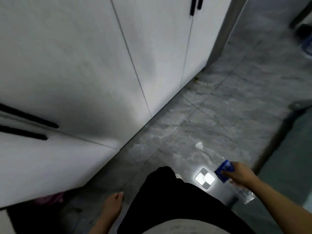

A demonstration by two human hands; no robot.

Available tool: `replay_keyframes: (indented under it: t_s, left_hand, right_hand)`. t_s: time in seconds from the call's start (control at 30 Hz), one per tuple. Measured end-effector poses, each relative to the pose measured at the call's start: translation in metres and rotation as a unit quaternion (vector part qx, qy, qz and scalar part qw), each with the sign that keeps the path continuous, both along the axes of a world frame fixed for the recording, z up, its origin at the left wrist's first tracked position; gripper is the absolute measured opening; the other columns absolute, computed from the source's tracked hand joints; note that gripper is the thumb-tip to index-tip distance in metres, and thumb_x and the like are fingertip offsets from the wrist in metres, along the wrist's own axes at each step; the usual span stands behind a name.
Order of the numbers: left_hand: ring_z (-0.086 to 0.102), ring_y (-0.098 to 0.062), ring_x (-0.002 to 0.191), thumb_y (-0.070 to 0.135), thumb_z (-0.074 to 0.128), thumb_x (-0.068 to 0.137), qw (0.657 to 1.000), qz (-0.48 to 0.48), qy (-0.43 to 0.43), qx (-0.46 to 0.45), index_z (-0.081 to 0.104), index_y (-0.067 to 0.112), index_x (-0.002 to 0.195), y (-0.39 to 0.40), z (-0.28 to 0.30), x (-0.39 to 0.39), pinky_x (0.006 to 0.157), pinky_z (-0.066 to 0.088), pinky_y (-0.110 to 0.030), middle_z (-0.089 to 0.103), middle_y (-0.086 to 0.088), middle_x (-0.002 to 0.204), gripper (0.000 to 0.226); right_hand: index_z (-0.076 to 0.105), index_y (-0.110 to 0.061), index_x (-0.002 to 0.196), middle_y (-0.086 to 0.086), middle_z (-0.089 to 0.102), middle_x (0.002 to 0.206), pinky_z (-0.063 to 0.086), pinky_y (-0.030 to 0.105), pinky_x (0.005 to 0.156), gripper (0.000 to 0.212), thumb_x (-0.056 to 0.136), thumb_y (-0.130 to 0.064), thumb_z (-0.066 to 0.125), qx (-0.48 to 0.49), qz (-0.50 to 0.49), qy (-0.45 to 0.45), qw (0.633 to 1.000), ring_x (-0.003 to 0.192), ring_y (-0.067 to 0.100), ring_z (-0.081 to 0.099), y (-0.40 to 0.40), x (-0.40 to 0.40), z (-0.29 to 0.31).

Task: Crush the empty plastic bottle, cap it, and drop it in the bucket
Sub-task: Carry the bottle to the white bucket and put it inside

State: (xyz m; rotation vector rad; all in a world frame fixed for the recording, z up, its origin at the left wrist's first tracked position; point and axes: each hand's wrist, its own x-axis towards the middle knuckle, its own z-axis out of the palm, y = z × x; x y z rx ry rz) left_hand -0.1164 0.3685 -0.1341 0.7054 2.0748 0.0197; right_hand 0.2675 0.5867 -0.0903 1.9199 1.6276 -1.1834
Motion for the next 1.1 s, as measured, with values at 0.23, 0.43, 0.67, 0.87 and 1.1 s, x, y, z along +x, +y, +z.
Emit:
replay_keyframes:
  t_s: [0.23, 0.43, 0.67, 0.87, 1.1]
  left_hand:
    - [0.062, -0.037, 0.094, 0.012, 0.038, 0.095, 0.994, -0.112, -0.01, -0.016, 0.052, 0.004, 0.057, 0.149, 0.022, 0.018, 0.08, 0.046, -0.041, 0.063, -0.028, 0.085, 0.042]
    - [0.061, -0.034, 0.089, 0.02, 0.036, 0.097, 0.974, -0.225, -0.031, 0.024, 0.061, 0.001, 0.073, 0.29, 0.019, 0.047, 0.082, 0.047, -0.038, 0.065, -0.027, 0.092, 0.039]
    - [0.059, -0.041, 0.104, 0.022, 0.038, 0.097, 0.962, -0.264, -0.059, 0.044, 0.064, -0.011, 0.098, 0.417, 0.013, 0.119, 0.097, 0.045, -0.048, 0.064, -0.033, 0.109, 0.042]
    - [0.056, -0.041, 0.108, 0.018, 0.035, 0.098, 0.945, -0.322, -0.052, 0.027, 0.062, -0.011, 0.103, 0.479, 0.011, 0.188, 0.099, 0.043, -0.048, 0.062, -0.033, 0.113, 0.04]
    - [0.056, -0.029, 0.072, 0.015, 0.035, 0.097, 0.938, -0.342, -0.045, 0.03, 0.052, 0.005, 0.057, 0.525, 0.018, 0.266, 0.064, 0.035, -0.035, 0.058, -0.025, 0.071, 0.045]
  right_hand:
    - [0.063, -0.005, 0.088, 0.021, 0.07, 0.1, 0.047, 0.034, 0.076, 0.027, 0.08, -0.031, 0.069, -0.014, -0.152, -0.019, 0.988, 0.095, 0.033, 0.065, 0.01, 0.044, -0.015]
    - [0.063, -0.002, 0.097, 0.021, 0.069, 0.105, 0.038, 0.026, 0.068, 0.038, 0.08, -0.036, 0.068, -0.07, -0.289, -0.06, 0.953, 0.098, 0.033, 0.064, -0.003, 0.078, -0.021]
    - [0.062, -0.004, 0.101, 0.018, 0.069, 0.095, 0.046, 0.029, 0.069, 0.053, 0.072, -0.047, 0.073, -0.123, -0.413, -0.062, 0.901, 0.094, 0.032, 0.067, -0.021, 0.11, -0.025]
    - [0.066, -0.009, 0.075, 0.021, 0.073, 0.085, 0.053, 0.034, 0.071, 0.026, 0.069, -0.032, 0.078, -0.127, -0.478, -0.042, 0.868, 0.079, 0.032, 0.07, 0.008, 0.164, -0.04]
    - [0.067, -0.003, 0.093, 0.023, 0.07, 0.092, 0.041, 0.029, 0.068, 0.028, 0.072, -0.021, 0.073, -0.049, -0.48, -0.038, 0.875, 0.09, 0.036, 0.067, 0.108, 0.264, -0.038]
